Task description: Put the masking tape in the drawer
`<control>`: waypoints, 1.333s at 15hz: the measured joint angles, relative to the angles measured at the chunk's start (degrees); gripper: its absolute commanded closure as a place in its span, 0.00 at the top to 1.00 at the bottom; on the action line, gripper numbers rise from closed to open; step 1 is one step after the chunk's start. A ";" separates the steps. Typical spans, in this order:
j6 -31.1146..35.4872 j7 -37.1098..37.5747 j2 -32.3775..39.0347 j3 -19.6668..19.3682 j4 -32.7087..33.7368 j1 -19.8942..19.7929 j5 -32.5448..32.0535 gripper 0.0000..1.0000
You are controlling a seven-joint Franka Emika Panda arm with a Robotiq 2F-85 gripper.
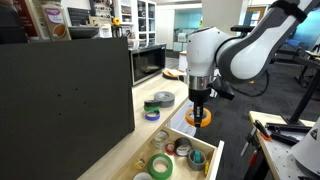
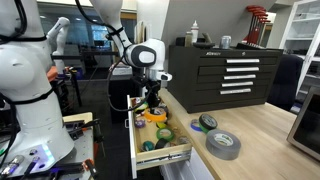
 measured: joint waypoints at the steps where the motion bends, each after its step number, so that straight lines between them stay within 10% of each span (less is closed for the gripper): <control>1: 0.52 0.01 0.91 0.68 0.16 0.66 0.04 0.05; 20: 3.42 -4.05 34.08 3.89 27.71 3.13 5.43 0.07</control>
